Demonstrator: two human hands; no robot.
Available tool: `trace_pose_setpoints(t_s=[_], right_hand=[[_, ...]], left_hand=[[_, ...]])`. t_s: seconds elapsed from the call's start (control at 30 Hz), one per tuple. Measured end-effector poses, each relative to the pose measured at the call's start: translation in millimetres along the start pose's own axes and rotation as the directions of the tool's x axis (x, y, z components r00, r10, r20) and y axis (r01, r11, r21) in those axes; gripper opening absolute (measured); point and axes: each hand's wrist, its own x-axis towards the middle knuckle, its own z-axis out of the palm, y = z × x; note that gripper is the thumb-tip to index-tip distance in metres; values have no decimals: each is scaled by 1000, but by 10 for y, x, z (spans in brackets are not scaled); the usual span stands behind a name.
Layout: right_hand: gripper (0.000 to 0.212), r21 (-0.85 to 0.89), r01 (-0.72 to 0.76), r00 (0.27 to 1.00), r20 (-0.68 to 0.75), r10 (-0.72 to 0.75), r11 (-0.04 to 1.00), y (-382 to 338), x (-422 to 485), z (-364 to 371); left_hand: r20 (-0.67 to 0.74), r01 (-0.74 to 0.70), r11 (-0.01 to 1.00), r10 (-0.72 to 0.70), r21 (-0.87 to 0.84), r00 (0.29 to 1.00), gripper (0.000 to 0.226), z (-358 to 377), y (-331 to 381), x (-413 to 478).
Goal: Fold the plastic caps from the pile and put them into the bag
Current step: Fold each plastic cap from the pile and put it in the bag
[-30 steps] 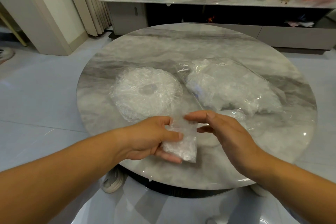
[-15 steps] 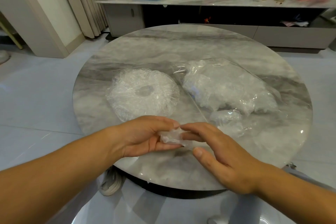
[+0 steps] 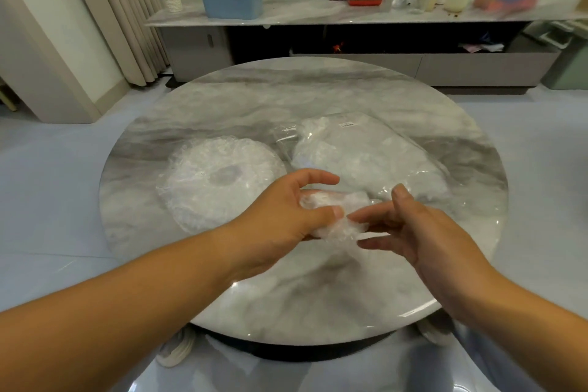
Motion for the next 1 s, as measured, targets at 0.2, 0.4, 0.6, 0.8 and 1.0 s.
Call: trace_pose_setpoints(t_s=[0.2,0.4,0.6,0.8,1.0], right_hand=[[69,-117,55,937,-338,-92,992,39,67,-701],[75,-312,-62,948,-315,-42,948,227,133,-1117],[74,-436,-100,983,-180,22,894,146,119,-928],[81,-357,-167,985,-95,142,919,53,230,-691],[85,119,-236,971,59,230,965,36,445,-476]], left_hand=[[77,-241,758,245,606,966,30,343,-69,109],[252,-277,238,133,931,959,61,575,-229,197],[130,-144,198,82,970,988,84,547,-266,204],[228,-256,297,127,920,965,86,510,-272,157],[281,-323,363,165,874,945,87,477,-314,108]])
